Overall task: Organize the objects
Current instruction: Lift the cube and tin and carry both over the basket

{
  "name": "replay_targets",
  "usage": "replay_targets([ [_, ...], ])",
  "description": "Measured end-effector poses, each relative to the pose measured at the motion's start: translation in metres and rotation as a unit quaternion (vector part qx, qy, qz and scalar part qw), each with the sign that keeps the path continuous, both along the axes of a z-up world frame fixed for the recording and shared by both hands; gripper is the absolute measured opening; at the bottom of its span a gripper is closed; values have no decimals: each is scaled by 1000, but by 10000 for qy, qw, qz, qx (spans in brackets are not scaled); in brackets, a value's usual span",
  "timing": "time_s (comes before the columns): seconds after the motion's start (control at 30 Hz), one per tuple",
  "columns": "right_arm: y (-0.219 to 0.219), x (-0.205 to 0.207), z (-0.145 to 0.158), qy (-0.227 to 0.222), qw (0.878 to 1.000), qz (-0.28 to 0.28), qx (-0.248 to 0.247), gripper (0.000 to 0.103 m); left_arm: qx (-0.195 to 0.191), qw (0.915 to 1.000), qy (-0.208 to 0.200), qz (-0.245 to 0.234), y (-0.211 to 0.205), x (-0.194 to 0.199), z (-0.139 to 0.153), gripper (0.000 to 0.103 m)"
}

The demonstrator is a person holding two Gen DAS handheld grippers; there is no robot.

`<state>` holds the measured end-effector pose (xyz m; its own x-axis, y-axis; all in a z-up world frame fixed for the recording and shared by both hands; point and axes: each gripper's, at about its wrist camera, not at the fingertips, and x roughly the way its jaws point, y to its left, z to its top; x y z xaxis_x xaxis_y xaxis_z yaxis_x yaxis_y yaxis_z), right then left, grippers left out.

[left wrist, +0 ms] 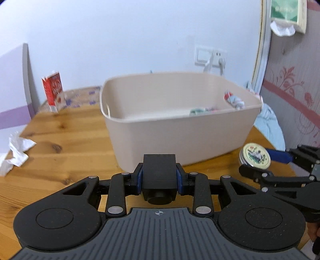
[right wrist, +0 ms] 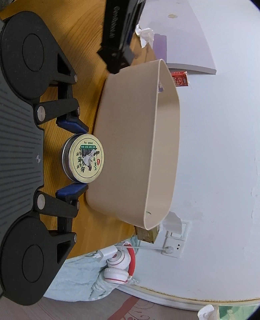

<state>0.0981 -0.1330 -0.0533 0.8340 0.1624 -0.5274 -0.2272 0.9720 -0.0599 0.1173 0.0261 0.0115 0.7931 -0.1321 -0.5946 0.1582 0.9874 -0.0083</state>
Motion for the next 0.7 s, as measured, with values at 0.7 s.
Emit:
replay_targets([
  [0.7, -5, -12, 66, -860, 9958, -282, 102, 52, 8, 9932, -1158, 98, 7, -19, 75, 32],
])
